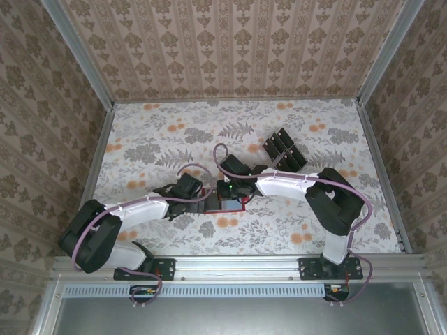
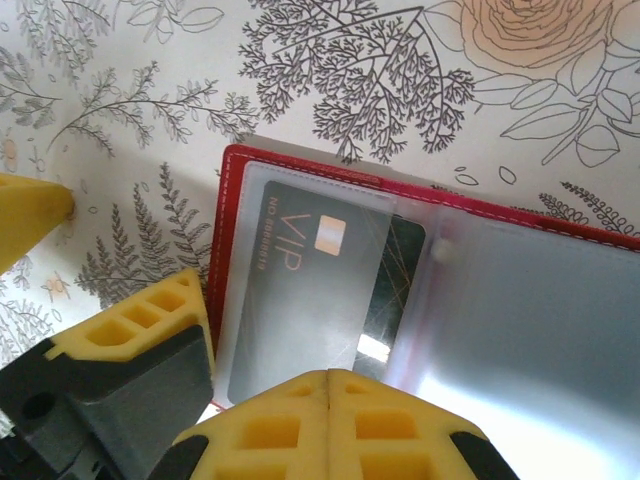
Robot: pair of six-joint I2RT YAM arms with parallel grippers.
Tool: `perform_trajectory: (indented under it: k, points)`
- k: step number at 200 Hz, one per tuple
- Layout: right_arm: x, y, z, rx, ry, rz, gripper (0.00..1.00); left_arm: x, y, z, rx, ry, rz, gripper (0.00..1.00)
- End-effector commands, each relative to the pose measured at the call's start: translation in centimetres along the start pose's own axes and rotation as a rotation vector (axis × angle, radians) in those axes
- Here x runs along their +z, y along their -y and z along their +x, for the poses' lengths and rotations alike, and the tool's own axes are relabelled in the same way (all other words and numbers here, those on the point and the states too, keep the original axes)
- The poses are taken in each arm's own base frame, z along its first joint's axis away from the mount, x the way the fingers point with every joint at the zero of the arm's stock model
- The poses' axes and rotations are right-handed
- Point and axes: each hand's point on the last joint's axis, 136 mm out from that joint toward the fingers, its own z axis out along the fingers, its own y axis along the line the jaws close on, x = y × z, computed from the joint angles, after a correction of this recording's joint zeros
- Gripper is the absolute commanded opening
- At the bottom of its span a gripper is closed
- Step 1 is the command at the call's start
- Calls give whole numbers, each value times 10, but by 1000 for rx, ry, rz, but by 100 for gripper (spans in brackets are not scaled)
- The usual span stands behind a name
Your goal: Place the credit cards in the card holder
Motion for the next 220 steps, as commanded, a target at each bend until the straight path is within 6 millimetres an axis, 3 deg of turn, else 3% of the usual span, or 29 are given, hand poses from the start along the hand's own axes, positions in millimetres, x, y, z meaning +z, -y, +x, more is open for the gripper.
perform_trajectory:
  k: [1, 87, 220]
  points:
    - [12, 22, 9, 5, -32, 76, 0, 12, 3, 19, -3, -55, 25, 100]
    - [26, 34, 15, 13, -59, 103, 0, 13, 3, 20, 0, -56, 24, 100]
    - [38, 5, 11, 36, -74, -12, 0, 15, 4, 22, 2, -65, 28, 100]
